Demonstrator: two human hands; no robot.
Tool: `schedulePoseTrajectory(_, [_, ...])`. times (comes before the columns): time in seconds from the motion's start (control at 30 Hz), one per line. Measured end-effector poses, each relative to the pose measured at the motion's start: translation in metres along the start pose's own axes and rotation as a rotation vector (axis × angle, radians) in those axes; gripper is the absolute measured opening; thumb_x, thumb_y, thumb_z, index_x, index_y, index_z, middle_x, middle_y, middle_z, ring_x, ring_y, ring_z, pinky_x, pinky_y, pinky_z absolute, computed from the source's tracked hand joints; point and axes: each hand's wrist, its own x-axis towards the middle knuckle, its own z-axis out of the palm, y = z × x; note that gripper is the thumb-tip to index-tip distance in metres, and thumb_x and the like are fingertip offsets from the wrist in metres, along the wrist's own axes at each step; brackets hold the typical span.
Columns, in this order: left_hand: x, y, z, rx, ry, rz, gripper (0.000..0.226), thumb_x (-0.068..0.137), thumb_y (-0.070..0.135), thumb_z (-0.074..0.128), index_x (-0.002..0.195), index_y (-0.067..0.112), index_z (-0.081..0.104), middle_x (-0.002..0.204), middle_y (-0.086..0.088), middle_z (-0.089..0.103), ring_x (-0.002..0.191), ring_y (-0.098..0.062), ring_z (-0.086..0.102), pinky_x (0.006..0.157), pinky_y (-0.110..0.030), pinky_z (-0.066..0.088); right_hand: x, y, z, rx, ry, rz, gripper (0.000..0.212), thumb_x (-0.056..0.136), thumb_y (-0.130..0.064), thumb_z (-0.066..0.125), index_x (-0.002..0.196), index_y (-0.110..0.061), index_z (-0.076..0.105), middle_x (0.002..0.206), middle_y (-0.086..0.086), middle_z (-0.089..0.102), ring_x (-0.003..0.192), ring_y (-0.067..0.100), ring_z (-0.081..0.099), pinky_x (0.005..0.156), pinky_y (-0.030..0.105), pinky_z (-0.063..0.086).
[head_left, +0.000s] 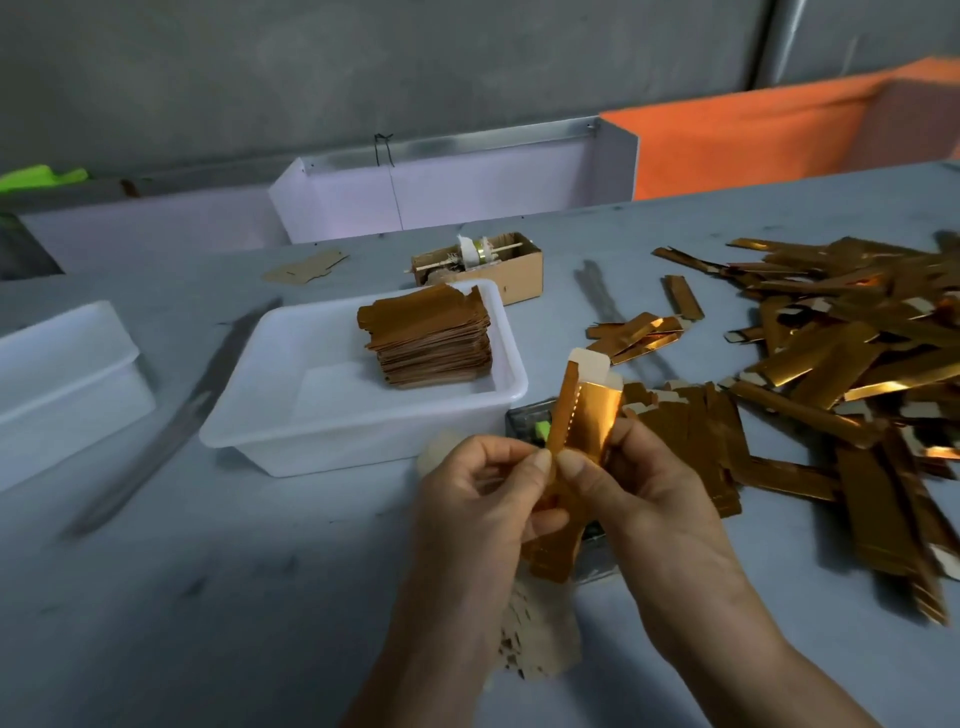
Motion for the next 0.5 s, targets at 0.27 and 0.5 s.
schedulePoseTrajectory(0.27, [-0.006, -0.011, -0.004, 0.279, 0.185, 0.278, 0.012, 0.086, 0.022, 0.068, 0.077, 0.028, 0.062, 0.094, 0.001, 0.066, 0.078, -0.018, 0.069, 0.055, -0.015, 0.053, -0.006, 0.003, 0.007, 0.038, 0.039, 0.069, 0.011, 0.077, -0.016, 0.067, 0.088, -0.017, 0.066, 0.071, -0.001, 0.068, 0.072, 0.013, 0.068, 0.058, 0.013, 0.051])
schedulePoseTrajectory(0.5, [-0.007, -0.008, -0.026, 0.185, 0.042, 0.099, 0.009, 0.089, 0.03, 0.064, 0.084, 0.025, 0.068, 0.075, 0.007, 0.072, 0.06, -0.007, 0.069, 0.051, -0.014, 0.049, -0.006, 0.006, 0.02, -0.066, 0.014, 0.014, 0.016, 0.067, -0.03, 0.065, 0.081, -0.025, 0.07, 0.074, 0.005, 0.065, 0.075, 0.019, 0.063, 0.067, 0.024, 0.054])
